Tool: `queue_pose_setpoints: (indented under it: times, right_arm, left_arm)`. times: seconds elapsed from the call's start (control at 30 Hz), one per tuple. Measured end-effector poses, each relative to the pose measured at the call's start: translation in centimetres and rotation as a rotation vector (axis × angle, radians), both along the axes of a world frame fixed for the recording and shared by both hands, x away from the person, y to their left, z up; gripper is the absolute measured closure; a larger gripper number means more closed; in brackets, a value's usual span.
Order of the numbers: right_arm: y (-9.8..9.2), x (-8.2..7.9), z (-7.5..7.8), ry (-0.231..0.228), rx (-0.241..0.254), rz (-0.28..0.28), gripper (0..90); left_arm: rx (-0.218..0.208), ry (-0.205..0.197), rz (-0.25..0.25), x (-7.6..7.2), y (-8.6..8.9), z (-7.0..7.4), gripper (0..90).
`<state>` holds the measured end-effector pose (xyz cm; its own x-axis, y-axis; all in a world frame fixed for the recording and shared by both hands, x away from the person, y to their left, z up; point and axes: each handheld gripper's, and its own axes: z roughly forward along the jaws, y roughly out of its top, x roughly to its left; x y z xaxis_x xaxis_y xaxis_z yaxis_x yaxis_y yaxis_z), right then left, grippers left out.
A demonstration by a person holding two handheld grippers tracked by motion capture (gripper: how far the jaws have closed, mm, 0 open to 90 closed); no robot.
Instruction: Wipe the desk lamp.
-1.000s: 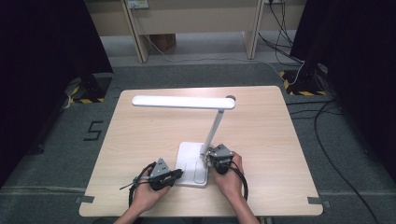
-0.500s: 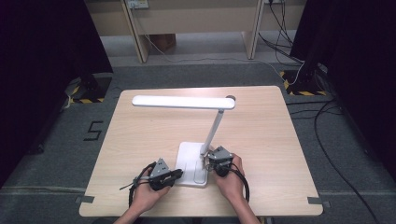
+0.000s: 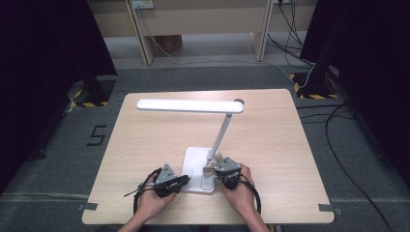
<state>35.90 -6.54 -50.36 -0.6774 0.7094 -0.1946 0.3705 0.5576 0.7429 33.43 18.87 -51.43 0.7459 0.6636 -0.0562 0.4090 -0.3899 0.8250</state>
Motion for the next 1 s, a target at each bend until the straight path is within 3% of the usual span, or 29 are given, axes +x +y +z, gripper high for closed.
queue_pose_setpoints:
  times: [0.27,0.57,1.0]
  right_arm:
    - [-0.06,-0.30,0.21,0.012,0.002,0.027,84.6]
    - [-0.50,0.20,-0.09,0.031,0.056,0.024,84.6]
    - [-0.60,-0.75,0.16,0.075,0.036,0.089,84.9]
  left_arm:
    - [-0.001,0.000,0.000,0.00,0.00,-0.01,82.8]
    - [0.000,0.000,-0.001,0.01,0.00,0.00,82.8]
    - [0.000,0.000,-0.001,0.01,0.00,0.00,82.8]
